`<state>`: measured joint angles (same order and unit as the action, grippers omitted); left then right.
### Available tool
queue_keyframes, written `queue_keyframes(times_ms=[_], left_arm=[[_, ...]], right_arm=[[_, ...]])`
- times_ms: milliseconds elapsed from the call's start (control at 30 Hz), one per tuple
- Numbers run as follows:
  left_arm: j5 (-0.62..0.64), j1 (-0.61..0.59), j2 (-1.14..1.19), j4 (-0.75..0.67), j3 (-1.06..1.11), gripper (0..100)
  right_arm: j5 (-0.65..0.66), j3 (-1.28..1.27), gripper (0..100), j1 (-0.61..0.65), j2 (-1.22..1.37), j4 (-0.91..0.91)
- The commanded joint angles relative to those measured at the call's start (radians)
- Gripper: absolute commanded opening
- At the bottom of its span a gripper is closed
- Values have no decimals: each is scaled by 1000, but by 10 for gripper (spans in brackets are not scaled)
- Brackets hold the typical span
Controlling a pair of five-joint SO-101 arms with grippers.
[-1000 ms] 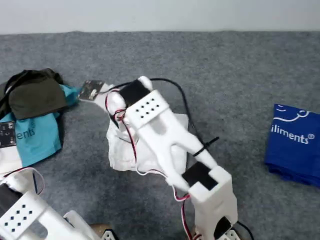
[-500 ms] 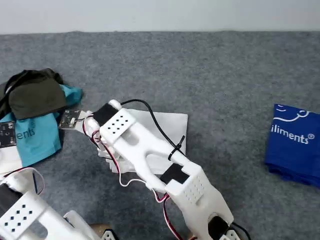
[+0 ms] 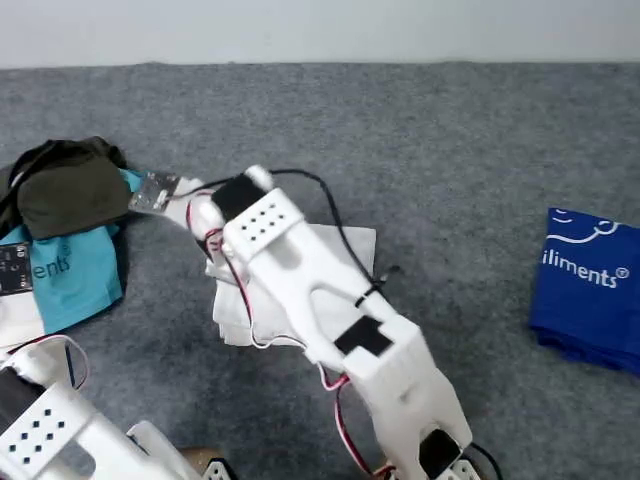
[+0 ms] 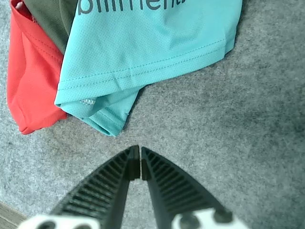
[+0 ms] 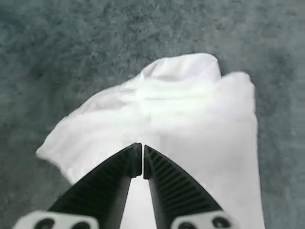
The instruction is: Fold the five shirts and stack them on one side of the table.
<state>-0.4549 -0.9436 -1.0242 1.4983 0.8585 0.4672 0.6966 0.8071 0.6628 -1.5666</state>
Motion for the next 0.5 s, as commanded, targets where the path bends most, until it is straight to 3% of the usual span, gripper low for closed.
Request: queue_keyframes(times_ms=[0, 133, 367, 467], left_arm=[[9, 0, -18, -2, -44, 16], [9, 0, -18, -2, -47, 16], [9, -2, -18, -2, -48, 16], [9, 0, -18, -2, -48, 16]], right_arm=[[0, 49, 9, 44, 42, 68], [0, 51, 9, 91, 53, 33], [0, 101, 9, 67, -73, -219], [-35, 72, 9, 56, -114, -228]])
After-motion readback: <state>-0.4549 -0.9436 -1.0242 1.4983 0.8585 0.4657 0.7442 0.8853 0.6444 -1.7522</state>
